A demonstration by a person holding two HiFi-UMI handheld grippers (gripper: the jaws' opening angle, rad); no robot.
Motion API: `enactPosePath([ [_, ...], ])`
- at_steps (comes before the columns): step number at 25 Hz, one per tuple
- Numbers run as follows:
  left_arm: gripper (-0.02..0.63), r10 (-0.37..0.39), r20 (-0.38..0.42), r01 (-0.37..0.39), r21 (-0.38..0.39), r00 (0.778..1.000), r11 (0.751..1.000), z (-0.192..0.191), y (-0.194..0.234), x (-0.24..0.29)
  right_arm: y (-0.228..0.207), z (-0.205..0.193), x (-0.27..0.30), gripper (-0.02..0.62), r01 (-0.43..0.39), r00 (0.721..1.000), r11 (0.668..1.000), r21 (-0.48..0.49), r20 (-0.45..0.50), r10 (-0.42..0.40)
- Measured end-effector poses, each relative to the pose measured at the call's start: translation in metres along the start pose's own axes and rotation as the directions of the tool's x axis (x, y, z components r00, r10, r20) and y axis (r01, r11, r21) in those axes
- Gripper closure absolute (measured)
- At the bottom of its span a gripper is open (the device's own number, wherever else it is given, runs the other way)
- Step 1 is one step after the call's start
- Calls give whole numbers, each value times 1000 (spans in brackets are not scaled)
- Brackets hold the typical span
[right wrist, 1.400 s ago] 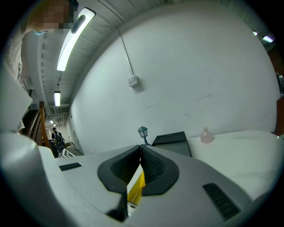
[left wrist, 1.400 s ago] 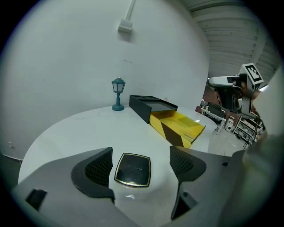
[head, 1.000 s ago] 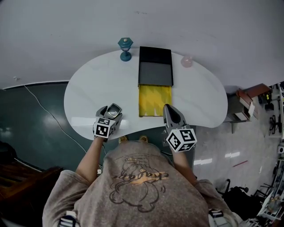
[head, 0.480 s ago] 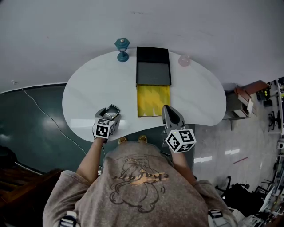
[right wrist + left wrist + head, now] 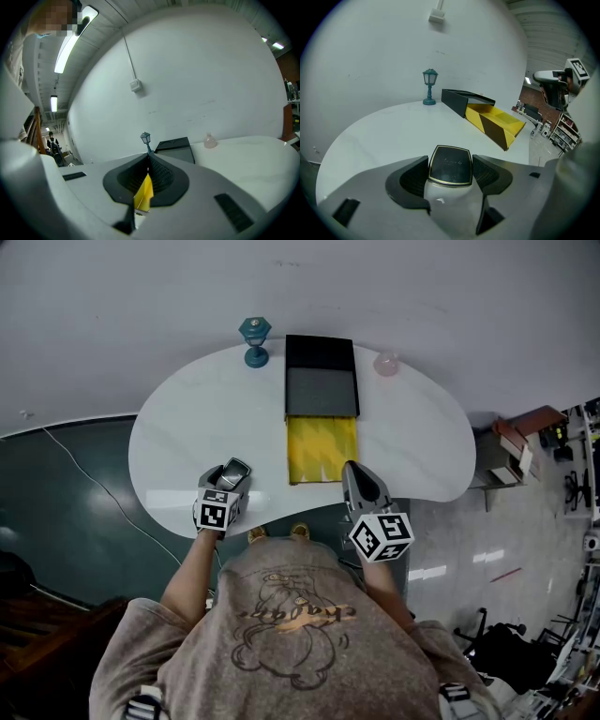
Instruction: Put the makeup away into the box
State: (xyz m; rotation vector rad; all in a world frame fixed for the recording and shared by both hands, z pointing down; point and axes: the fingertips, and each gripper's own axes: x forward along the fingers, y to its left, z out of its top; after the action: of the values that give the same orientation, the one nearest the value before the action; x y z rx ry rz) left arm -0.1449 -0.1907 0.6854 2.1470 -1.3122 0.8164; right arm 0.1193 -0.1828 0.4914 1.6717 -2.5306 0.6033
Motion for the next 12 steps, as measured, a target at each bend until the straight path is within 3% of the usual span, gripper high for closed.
enactPosePath([
  [4,309,12,35,-11,-24,999,1000,4,2,-4,-2,0,-3,592,7,1000,1000,0,1,-7],
  [7,529,69,76,-67,-34,995,997,12,11,-13,-3,-1,-5,591,11,1000,1000,3,2,-11],
  [8,574,85,75,-83,-26,994,996,12,15,-13,-3,-1,-5,591,12,1000,1000,4,3,-12],
  [12,571,86,68,-84,-26,994,996,8,17,-14,0,-2,-6,591,9,1000,1000,5,5,-9],
])
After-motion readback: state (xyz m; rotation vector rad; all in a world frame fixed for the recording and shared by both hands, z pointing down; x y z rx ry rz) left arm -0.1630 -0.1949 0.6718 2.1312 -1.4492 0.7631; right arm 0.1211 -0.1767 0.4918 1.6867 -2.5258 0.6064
